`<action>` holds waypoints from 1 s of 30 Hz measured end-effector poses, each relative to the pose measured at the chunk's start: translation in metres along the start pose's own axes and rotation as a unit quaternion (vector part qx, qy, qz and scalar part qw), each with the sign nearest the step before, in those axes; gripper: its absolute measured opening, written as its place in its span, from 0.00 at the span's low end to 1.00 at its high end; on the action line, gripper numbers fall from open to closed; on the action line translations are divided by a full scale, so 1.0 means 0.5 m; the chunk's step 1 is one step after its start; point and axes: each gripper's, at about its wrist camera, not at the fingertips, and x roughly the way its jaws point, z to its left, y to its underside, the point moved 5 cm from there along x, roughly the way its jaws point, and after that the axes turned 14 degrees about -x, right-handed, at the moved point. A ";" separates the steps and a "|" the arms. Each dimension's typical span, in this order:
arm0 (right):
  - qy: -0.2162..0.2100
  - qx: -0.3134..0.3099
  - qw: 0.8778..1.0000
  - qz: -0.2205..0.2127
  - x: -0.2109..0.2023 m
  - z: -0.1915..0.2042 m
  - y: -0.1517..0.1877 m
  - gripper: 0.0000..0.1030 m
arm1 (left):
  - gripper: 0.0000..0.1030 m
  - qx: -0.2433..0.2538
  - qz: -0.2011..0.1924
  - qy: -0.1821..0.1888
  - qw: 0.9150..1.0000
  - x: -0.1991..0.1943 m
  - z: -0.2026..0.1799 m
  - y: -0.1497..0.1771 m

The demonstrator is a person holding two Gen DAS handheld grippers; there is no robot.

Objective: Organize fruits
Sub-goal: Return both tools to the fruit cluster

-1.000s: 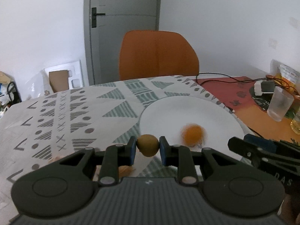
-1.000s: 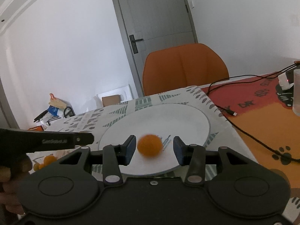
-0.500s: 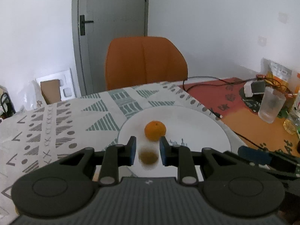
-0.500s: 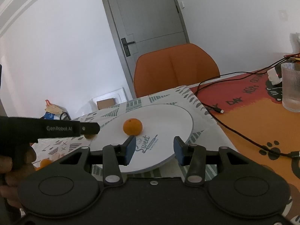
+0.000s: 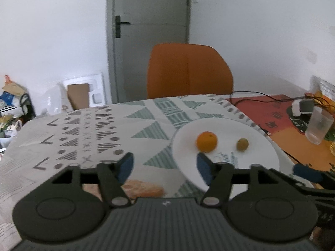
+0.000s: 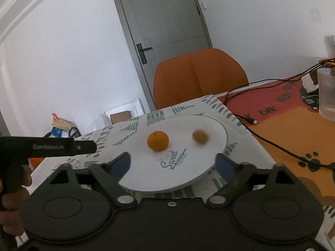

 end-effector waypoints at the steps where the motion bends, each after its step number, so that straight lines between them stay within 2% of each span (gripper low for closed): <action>1: 0.003 -0.002 1.000 -0.003 -0.001 0.004 -0.002 0.99 | 0.78 -0.003 -0.006 -0.007 1.000 -0.005 0.010 0.000; 10: 0.003 -0.021 1.000 -0.007 -0.004 0.053 -0.007 1.00 | 0.88 -0.031 -0.015 -0.035 0.999 -0.040 0.083 0.004; 30: -0.033 -0.055 0.998 0.000 0.001 0.158 0.004 1.00 | 0.90 -0.082 -0.011 -0.094 0.992 -0.102 0.234 0.045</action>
